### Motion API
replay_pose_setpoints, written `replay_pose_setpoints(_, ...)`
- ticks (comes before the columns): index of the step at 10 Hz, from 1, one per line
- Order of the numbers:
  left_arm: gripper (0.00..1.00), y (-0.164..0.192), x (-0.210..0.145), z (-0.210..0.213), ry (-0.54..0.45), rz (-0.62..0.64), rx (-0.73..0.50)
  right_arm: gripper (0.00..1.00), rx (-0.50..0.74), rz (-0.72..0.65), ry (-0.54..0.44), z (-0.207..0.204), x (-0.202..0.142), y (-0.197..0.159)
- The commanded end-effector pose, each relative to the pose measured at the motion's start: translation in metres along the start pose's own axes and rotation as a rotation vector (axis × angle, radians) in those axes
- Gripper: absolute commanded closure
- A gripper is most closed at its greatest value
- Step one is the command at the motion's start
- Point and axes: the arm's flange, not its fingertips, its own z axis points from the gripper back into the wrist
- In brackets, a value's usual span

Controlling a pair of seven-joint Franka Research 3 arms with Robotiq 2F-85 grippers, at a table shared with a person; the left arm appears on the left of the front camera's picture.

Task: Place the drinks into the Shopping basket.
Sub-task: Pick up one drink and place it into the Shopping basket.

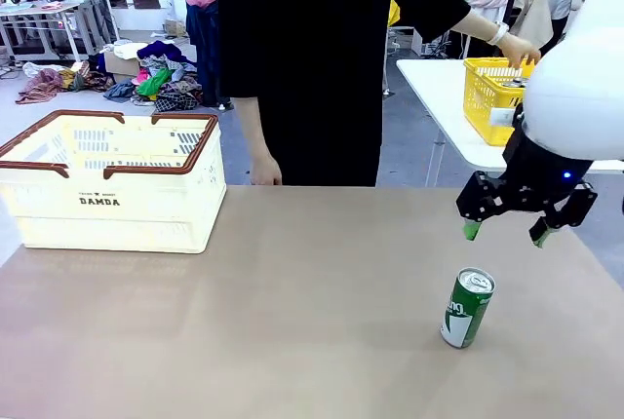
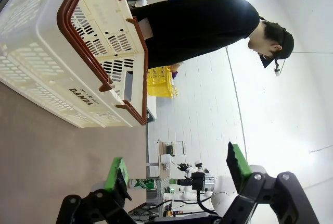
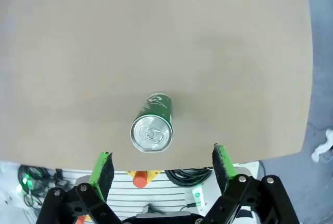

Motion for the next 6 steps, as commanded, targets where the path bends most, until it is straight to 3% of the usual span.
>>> replay_pose_setpoints(1,0.00,-0.002,0.000,0.003,0.014,0.008,-0.001,0.00,0.073,0.057,-0.021,-0.031,-0.033,-0.015)
replay_pose_setpoints(2,0.00,-0.002,0.000,0.003,0.014,0.008,-0.001,0.00,0.000,0.000,0.000,0.000,0.000,0.000)
replay_pose_setpoints(4,0.00,-0.002,0.000,0.003,0.014,0.008,-0.001,0.00,0.019,0.008,0.006,-0.001,0.001,0.002)
replay_pose_setpoints(6,0.00,-0.002,0.000,0.003,0.014,0.008,-0.001,0.00,-0.048,0.029,0.153,-0.040,0.012,0.015)
